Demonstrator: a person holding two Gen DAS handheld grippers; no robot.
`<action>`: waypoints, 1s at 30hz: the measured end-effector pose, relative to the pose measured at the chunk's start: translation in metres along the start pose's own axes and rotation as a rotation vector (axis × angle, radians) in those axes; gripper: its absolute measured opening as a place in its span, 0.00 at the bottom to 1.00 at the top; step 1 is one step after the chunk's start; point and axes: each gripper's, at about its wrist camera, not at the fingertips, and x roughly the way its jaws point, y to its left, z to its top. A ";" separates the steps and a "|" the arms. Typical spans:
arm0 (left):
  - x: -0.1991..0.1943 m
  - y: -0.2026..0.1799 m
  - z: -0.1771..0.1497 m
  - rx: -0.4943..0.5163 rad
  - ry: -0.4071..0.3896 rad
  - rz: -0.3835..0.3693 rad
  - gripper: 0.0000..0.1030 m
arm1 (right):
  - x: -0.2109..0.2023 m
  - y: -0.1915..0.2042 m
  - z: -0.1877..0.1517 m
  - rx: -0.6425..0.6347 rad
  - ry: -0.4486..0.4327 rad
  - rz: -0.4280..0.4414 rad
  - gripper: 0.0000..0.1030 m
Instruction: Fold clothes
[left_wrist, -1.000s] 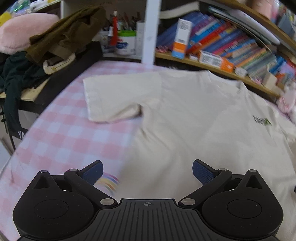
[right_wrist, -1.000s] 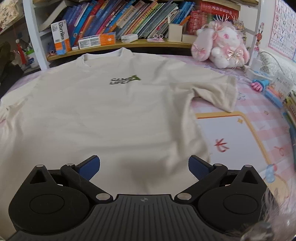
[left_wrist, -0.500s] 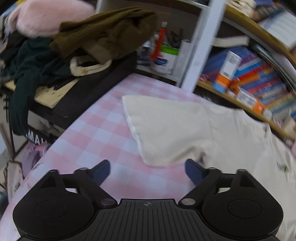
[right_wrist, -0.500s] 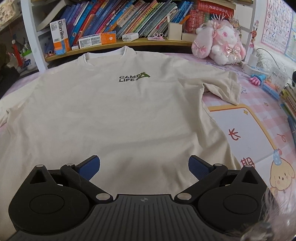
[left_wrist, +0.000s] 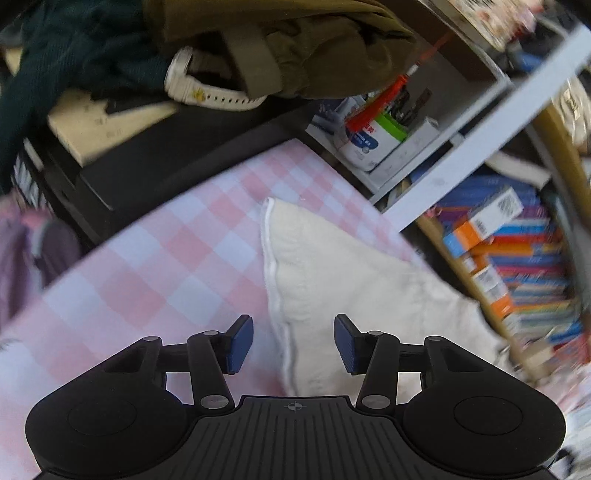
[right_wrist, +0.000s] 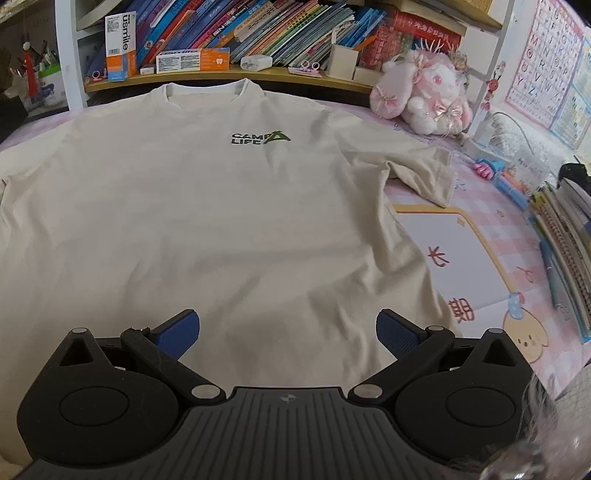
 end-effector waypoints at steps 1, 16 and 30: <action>0.003 0.003 0.002 -0.042 0.013 -0.028 0.43 | 0.000 0.000 0.000 0.004 0.004 -0.003 1.00; 0.017 0.024 0.001 -0.271 0.103 -0.119 0.25 | 0.005 0.017 0.007 -0.053 0.008 0.004 1.00; -0.001 -0.045 0.028 -0.105 -0.038 -0.110 0.02 | 0.012 0.009 0.005 -0.112 0.009 0.019 1.00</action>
